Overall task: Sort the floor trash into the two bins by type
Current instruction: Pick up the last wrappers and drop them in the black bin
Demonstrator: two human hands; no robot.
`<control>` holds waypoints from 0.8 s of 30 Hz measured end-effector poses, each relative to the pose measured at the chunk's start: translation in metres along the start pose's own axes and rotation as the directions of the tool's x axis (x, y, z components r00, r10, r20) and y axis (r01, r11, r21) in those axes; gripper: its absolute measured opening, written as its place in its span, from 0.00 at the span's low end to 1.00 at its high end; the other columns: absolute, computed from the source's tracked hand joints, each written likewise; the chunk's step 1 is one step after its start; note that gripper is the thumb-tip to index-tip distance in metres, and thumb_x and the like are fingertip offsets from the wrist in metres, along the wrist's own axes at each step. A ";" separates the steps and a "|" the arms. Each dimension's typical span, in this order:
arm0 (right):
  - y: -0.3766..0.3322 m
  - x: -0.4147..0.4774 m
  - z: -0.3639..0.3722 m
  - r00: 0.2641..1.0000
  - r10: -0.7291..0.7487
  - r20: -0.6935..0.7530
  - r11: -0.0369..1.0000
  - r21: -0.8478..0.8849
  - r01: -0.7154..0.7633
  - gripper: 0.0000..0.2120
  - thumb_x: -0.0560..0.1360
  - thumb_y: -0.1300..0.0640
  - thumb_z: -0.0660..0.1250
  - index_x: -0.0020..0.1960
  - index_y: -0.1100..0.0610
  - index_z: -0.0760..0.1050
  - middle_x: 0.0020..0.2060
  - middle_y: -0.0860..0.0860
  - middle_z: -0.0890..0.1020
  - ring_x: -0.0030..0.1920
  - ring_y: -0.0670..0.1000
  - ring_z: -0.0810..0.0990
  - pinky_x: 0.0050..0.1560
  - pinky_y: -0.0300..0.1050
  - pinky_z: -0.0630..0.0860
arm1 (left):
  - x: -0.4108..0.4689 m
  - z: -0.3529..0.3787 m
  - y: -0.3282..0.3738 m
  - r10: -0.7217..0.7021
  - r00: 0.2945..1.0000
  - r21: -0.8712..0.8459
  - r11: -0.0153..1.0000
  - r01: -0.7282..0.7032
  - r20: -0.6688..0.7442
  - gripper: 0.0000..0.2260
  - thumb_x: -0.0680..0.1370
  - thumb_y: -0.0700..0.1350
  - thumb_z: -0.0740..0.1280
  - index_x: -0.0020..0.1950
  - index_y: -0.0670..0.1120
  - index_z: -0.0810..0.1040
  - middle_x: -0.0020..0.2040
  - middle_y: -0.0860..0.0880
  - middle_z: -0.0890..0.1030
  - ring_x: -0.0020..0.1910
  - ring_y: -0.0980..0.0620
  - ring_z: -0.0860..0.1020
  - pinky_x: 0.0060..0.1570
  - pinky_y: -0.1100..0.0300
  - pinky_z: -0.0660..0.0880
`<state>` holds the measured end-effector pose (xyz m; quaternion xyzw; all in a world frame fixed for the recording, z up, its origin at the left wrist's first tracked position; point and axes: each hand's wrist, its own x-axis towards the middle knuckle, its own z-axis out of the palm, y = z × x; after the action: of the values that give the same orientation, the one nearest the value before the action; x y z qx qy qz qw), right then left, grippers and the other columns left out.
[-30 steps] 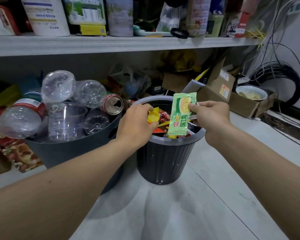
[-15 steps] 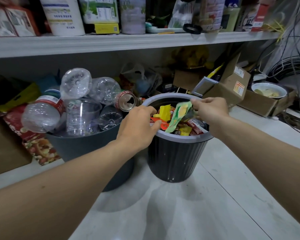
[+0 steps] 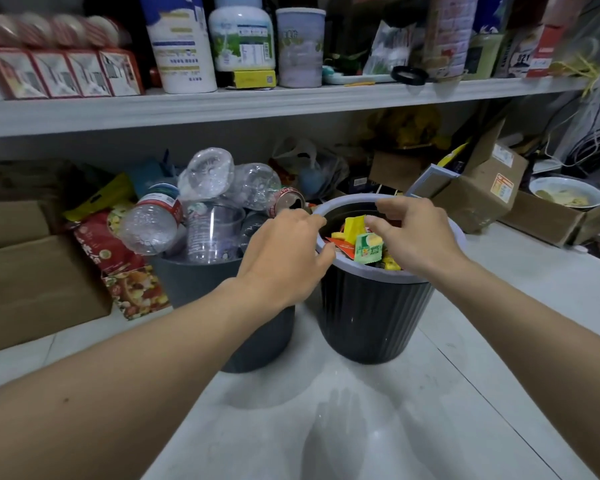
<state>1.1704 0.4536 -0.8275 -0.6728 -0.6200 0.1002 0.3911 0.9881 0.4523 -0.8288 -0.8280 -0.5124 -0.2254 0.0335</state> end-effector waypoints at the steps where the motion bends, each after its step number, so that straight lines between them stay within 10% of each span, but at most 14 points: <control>1: -0.007 -0.004 0.001 0.999 -0.042 0.010 0.999 -0.025 0.042 0.19 0.78 0.51 0.67 0.67 0.56 0.75 0.62 0.51 0.80 0.63 0.50 0.76 0.62 0.42 0.70 | -0.004 -0.005 -0.001 0.020 1.000 0.059 0.998 -0.020 -0.011 0.17 0.80 0.53 0.60 0.65 0.47 0.75 0.58 0.51 0.78 0.58 0.49 0.73 0.52 0.56 0.69; 24: -0.178 -0.099 0.095 0.831 -0.458 0.316 0.820 -0.212 0.532 0.29 0.81 0.42 0.54 0.78 0.51 0.56 0.76 0.49 0.63 0.76 0.49 0.59 0.74 0.45 0.54 | -0.145 -0.112 -0.128 -0.222 0.973 0.425 0.876 0.229 -0.066 0.27 0.81 0.60 0.48 0.78 0.49 0.57 0.78 0.48 0.59 0.77 0.48 0.55 0.74 0.51 0.55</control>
<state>0.9565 0.3881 -0.8103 -0.5186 -0.8264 -0.0138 0.2189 0.7848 0.3595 -0.8099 -0.7331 -0.6421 -0.1155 0.1924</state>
